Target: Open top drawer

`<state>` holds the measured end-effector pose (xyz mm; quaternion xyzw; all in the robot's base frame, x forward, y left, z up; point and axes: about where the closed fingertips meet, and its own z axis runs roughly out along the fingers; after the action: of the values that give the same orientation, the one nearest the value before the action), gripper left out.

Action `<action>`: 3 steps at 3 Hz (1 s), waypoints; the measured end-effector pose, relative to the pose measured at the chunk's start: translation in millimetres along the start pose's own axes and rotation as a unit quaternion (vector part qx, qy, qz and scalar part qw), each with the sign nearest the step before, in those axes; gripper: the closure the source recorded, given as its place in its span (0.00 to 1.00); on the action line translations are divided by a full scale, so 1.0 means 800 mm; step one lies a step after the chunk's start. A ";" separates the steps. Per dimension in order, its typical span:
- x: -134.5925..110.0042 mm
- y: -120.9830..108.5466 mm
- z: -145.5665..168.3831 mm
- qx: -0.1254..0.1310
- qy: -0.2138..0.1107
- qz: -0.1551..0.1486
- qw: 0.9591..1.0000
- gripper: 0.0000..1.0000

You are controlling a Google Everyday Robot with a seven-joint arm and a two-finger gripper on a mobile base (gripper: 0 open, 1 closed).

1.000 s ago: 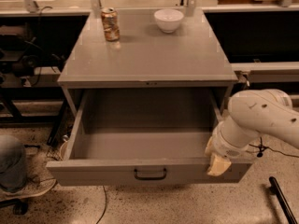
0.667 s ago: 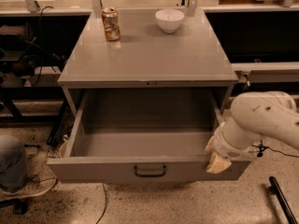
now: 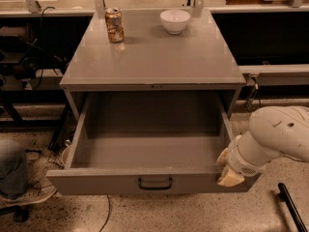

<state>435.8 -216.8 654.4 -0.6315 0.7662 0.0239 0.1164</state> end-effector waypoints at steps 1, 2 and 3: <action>0.000 0.000 0.000 0.000 0.000 -0.001 1.000 0.28; -0.001 0.001 -0.001 0.000 0.001 -0.001 1.000 0.05; 0.003 -0.007 -0.021 0.012 0.000 -0.007 1.000 0.00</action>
Offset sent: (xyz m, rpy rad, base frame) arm -0.0004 0.0003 0.0004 -0.0012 -0.0003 0.0012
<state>438.0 -223.1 671.2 -0.6352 0.7622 0.0138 0.1242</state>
